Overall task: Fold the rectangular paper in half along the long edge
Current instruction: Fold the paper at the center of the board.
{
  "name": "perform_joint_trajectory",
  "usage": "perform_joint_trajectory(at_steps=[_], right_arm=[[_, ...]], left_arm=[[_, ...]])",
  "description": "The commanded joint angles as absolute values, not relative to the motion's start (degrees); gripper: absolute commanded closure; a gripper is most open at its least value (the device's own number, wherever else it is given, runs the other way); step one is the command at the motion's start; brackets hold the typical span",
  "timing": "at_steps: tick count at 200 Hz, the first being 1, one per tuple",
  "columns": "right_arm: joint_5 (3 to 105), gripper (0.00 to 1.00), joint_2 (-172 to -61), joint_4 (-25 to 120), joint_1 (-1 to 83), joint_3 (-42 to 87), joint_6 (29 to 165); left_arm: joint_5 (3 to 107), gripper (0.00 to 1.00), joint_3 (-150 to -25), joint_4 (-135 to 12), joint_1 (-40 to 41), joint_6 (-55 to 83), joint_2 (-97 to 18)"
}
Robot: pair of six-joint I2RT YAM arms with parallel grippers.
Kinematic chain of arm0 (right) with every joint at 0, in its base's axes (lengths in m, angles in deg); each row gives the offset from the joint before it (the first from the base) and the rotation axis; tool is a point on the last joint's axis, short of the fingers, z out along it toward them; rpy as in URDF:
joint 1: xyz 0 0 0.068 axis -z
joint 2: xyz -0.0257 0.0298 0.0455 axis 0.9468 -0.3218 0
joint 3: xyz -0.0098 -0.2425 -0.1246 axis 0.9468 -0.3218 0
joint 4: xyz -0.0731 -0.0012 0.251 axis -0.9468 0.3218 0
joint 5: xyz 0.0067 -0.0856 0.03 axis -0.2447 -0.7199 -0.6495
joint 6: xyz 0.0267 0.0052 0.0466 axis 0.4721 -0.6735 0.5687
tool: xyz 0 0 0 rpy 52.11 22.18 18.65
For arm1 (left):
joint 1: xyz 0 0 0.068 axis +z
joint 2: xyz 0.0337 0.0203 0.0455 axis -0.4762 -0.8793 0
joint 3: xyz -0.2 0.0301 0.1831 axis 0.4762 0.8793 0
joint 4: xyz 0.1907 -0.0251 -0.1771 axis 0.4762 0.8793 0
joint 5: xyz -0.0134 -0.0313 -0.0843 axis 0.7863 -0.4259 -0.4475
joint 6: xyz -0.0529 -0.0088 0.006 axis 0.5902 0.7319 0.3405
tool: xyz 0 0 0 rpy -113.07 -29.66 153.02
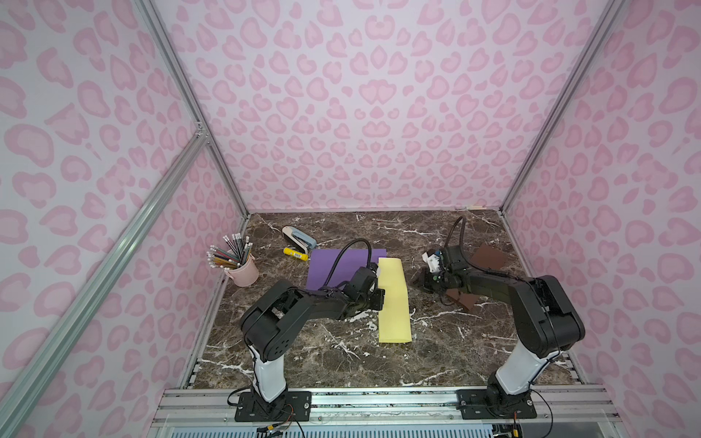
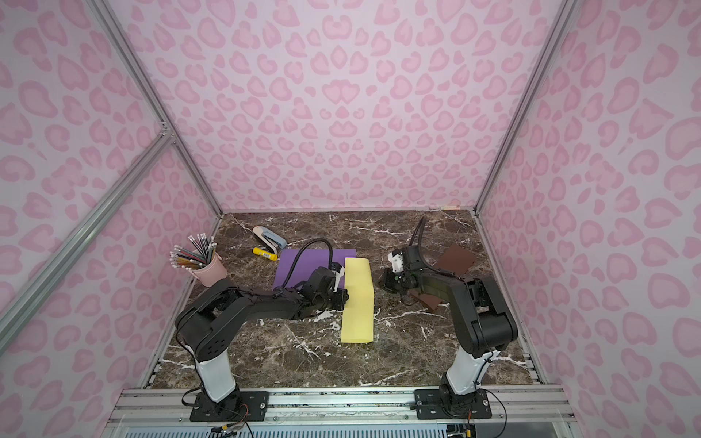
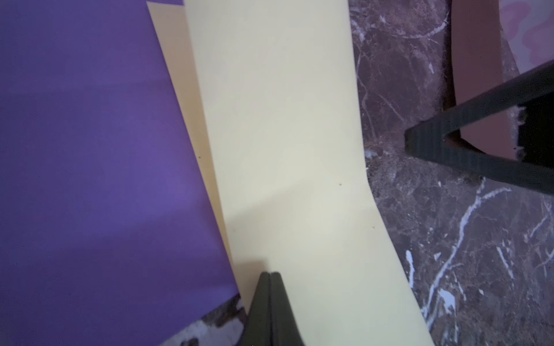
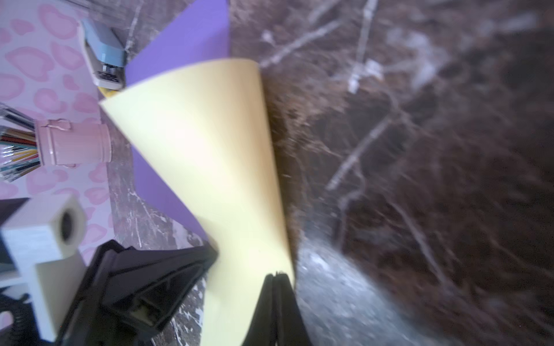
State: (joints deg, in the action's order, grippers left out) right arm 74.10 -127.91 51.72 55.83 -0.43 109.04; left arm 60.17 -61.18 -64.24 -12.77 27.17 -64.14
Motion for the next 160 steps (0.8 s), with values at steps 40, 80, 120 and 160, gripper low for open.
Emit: perform_joint_trajectory(at_steps=[40, 80, 120, 160], right_arm=[[73.17, 1.0, -136.96, 49.56, 55.22, 3.73, 110.1], [72.2, 1.0, -135.21, 48.95, 59.55, -1.31, 109.81], [73.88, 1.0, -132.23, 51.11, 60.59, -0.38, 108.3], [74.31, 1.0, -132.77, 51.34, 55.23, 5.84, 109.41]], left_arm=[[60.86, 0.96, -61.0, -53.16, -12.96, 27.07, -65.69], [61.26, 0.96, -60.55, -52.94, -12.96, 27.14, -65.06], [61.4, 0.96, -60.45, -52.74, -12.96, 27.08, -65.24], [61.23, 0.96, -60.77, -52.81, -12.96, 27.05, -65.51]])
